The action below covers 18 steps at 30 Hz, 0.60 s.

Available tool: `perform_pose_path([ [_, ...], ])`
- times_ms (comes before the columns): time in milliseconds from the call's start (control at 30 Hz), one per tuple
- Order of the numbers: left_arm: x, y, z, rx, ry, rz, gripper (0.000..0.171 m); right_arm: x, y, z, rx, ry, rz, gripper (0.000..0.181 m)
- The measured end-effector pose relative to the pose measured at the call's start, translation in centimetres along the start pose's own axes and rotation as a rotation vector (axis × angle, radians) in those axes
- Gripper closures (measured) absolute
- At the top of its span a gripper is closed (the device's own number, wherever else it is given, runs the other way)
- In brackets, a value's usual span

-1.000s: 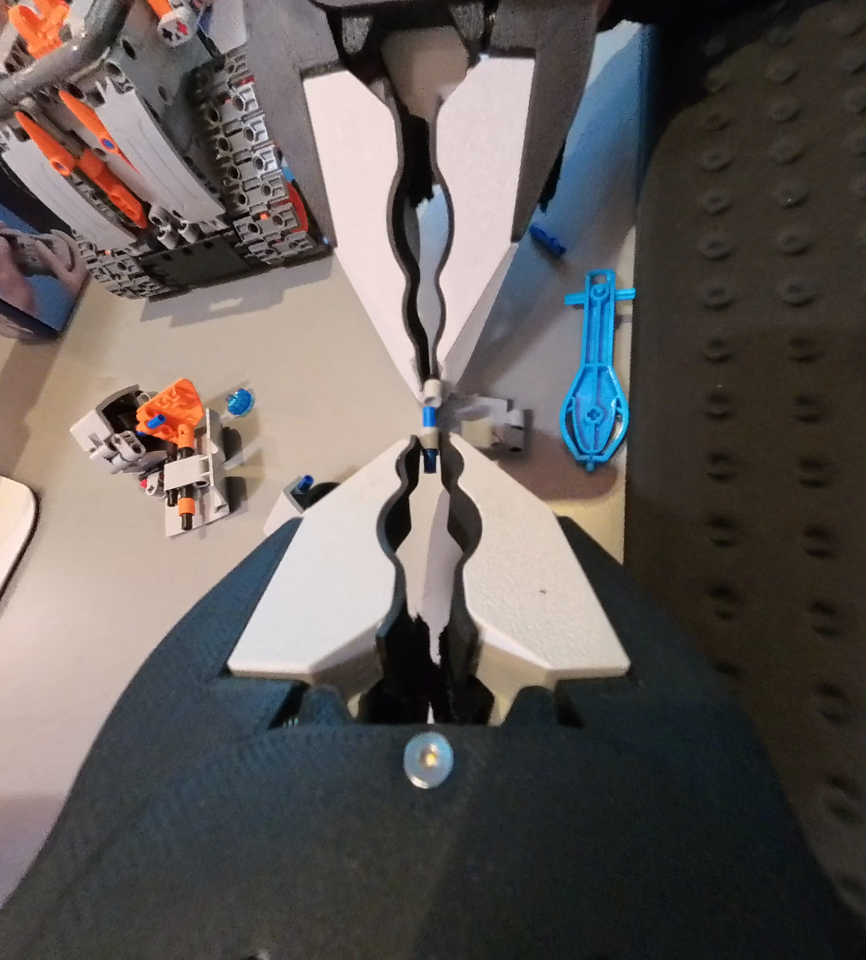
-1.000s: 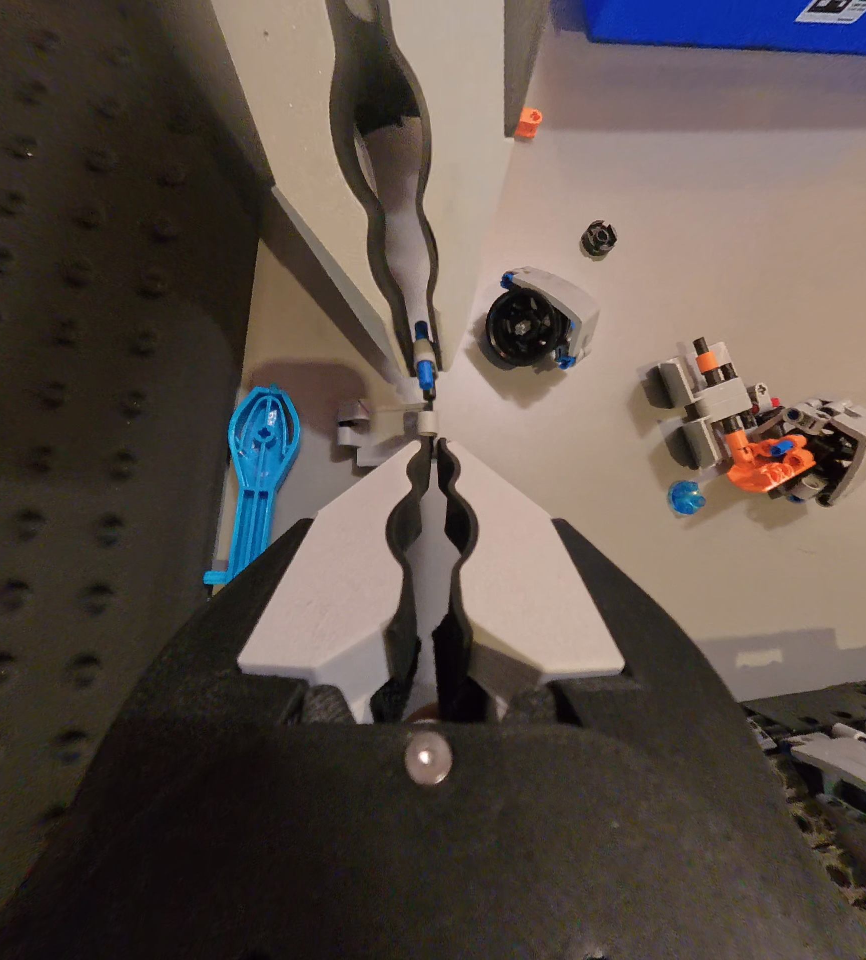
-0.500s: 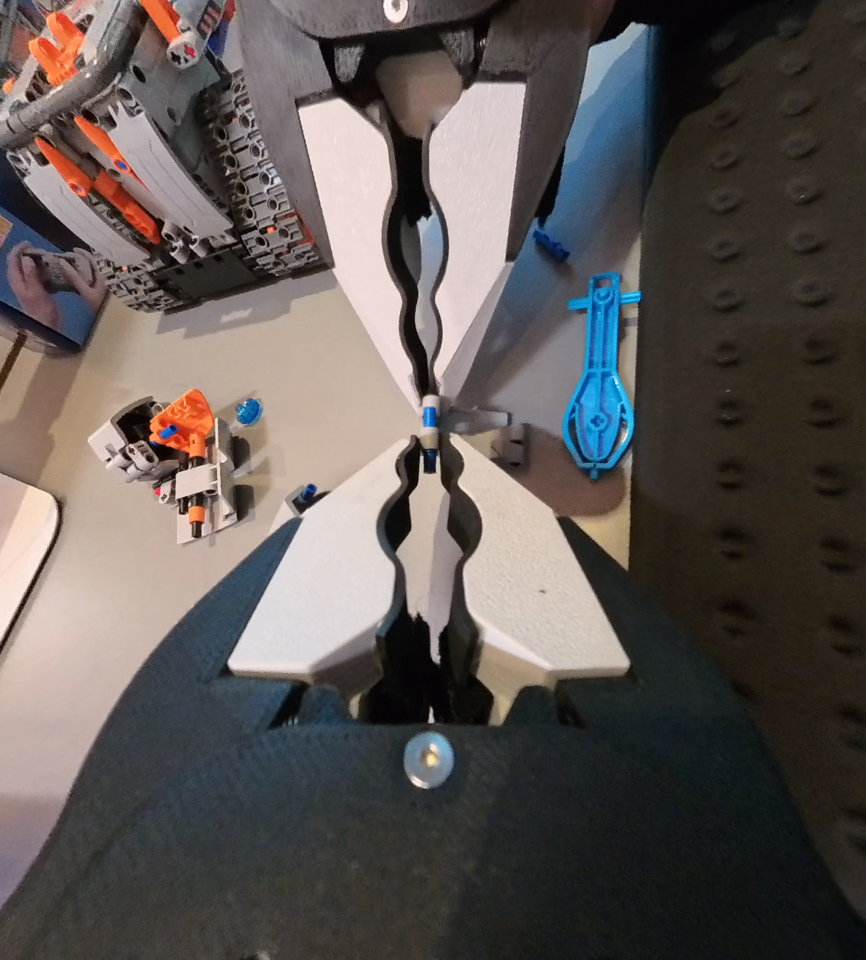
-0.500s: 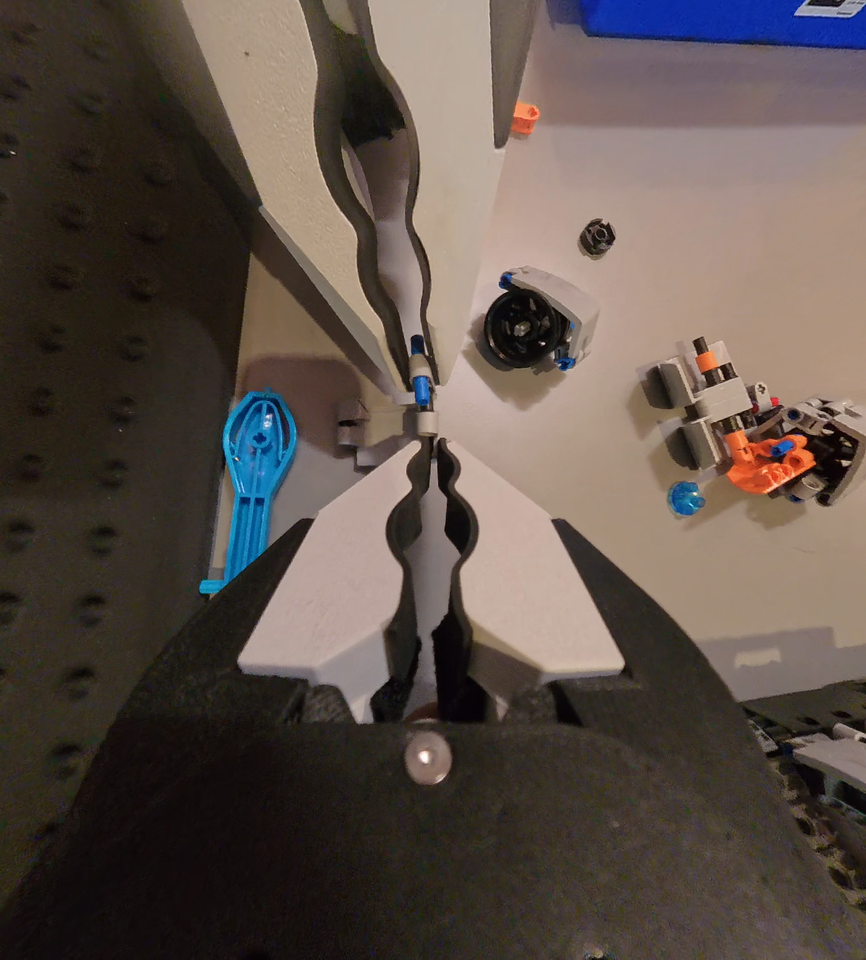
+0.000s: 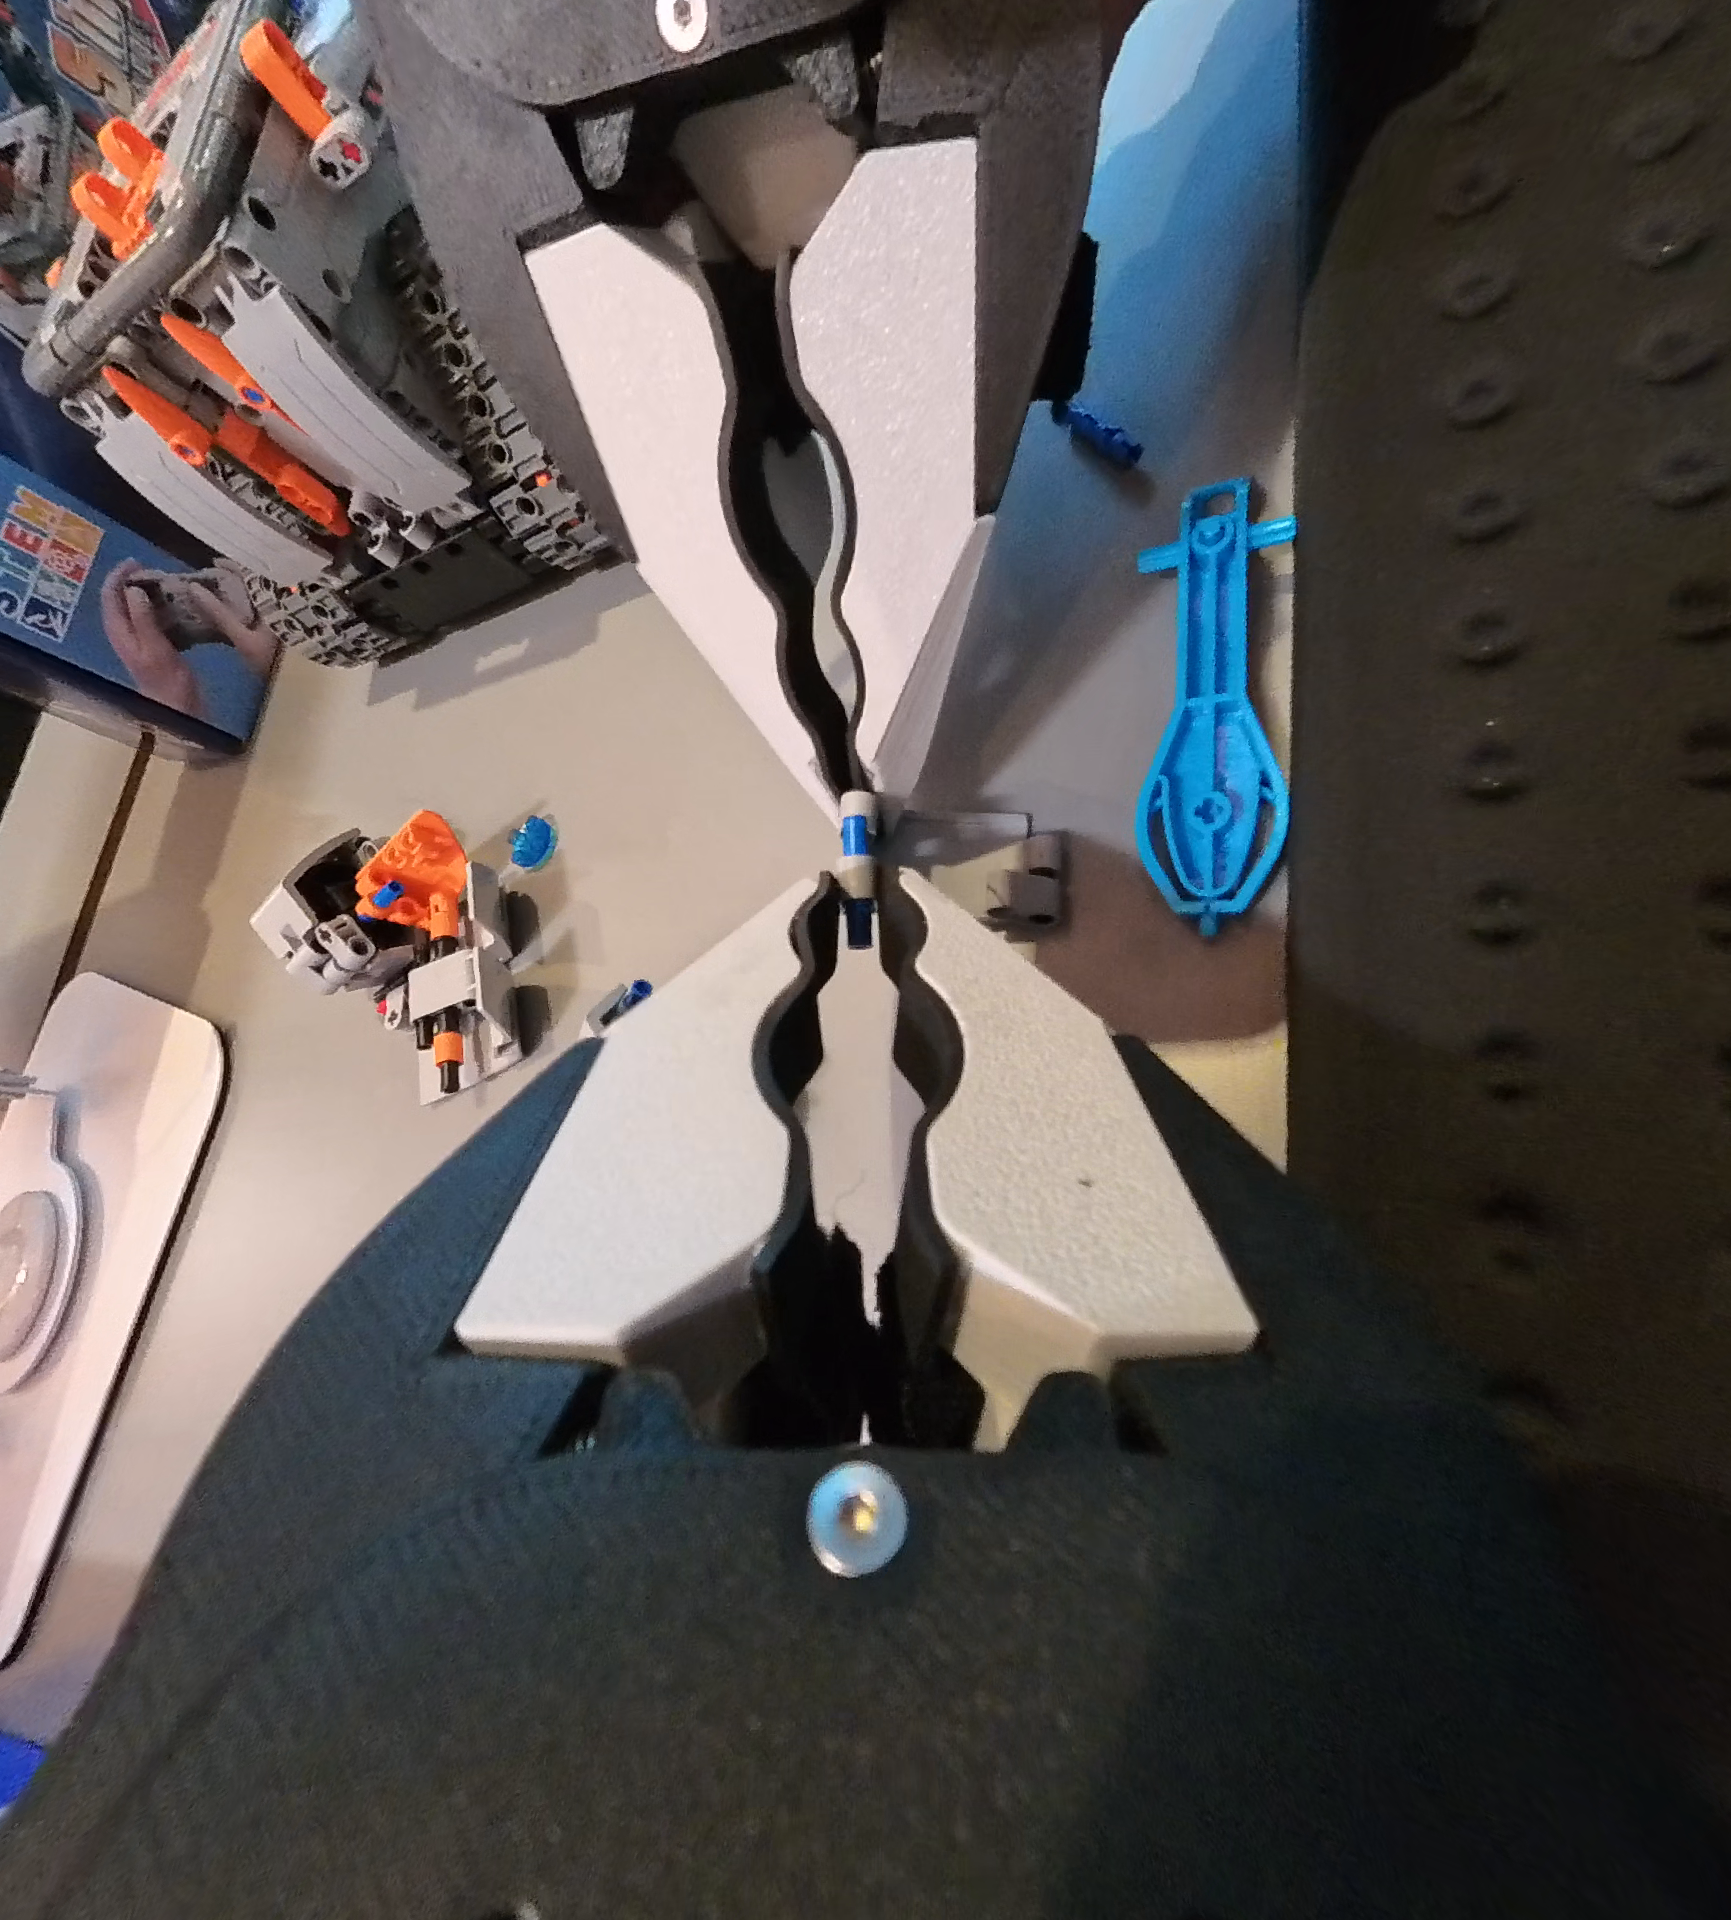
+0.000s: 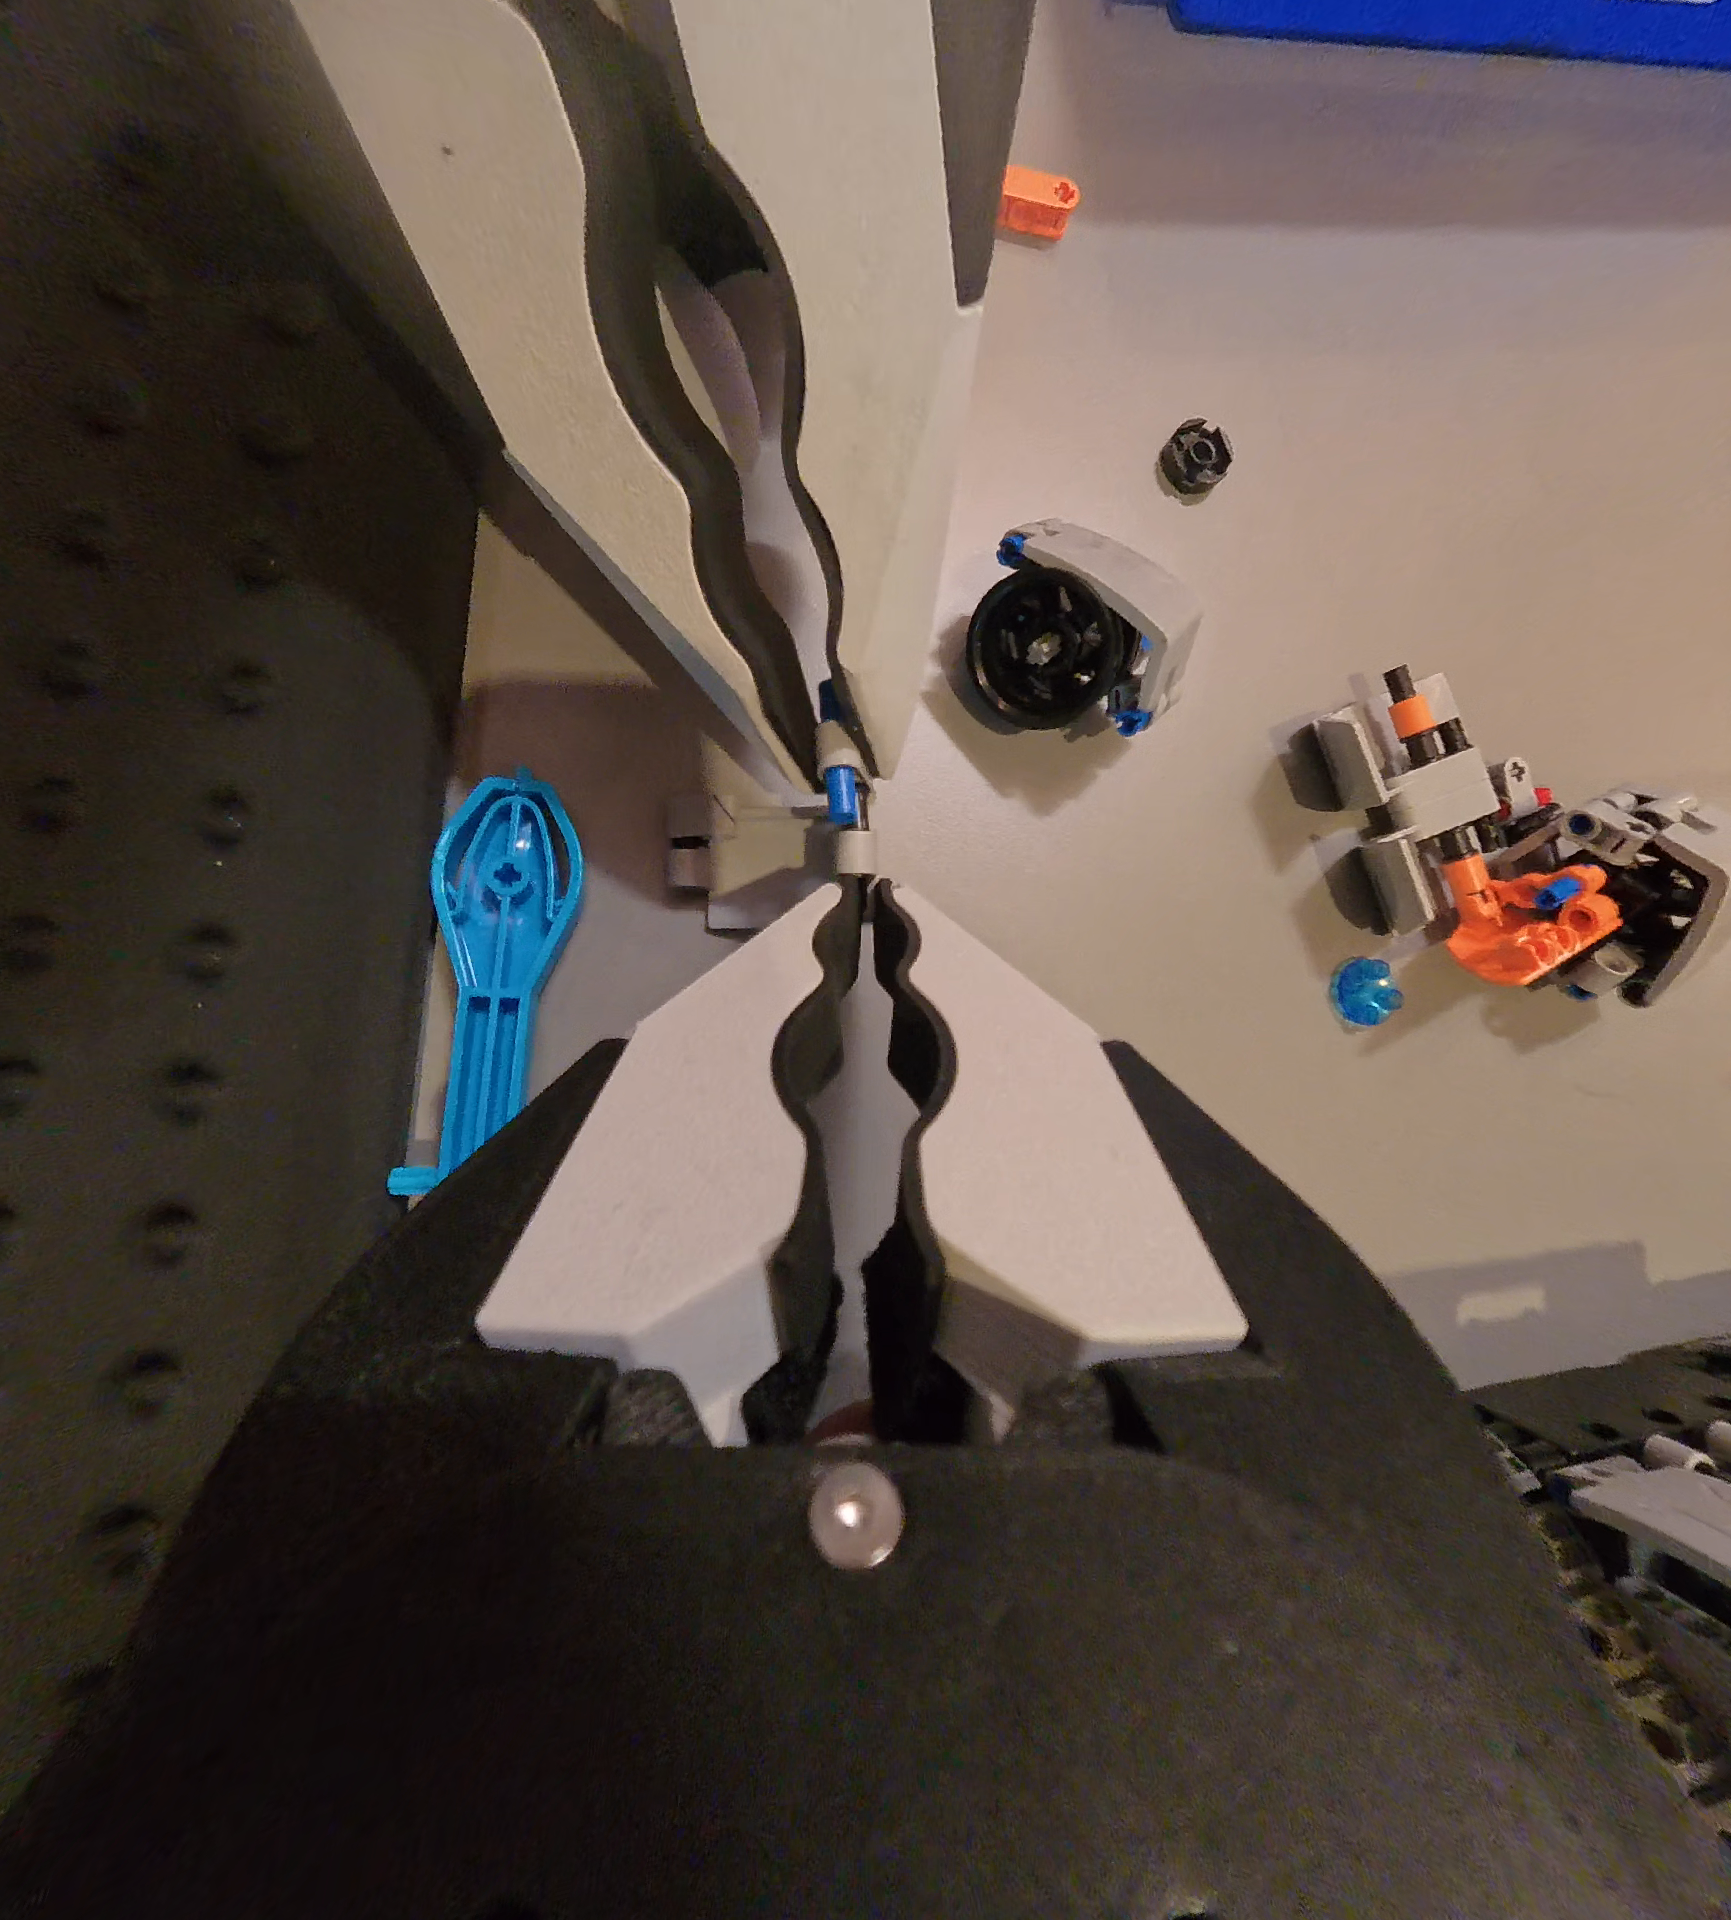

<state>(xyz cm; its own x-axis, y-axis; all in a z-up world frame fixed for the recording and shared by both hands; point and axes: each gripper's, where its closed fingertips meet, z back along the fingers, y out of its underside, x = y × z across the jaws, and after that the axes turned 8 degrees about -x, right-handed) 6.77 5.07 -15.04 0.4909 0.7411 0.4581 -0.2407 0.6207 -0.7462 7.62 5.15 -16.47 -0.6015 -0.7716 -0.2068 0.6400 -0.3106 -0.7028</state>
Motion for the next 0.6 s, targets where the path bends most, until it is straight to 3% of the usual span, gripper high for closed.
perform_pose_path([
  [367,-0.47,-0.20,-0.39,0.038,0.010,-0.133,0.167,0.49,0.19,-0.12,0.073,0.021,0.083,0.181],
  [600,-0.41,-0.45,-0.47,0.023,0.049,-0.088,0.167,0.47,0.20,0.08,0.048,0.000,0.047,0.181],
])
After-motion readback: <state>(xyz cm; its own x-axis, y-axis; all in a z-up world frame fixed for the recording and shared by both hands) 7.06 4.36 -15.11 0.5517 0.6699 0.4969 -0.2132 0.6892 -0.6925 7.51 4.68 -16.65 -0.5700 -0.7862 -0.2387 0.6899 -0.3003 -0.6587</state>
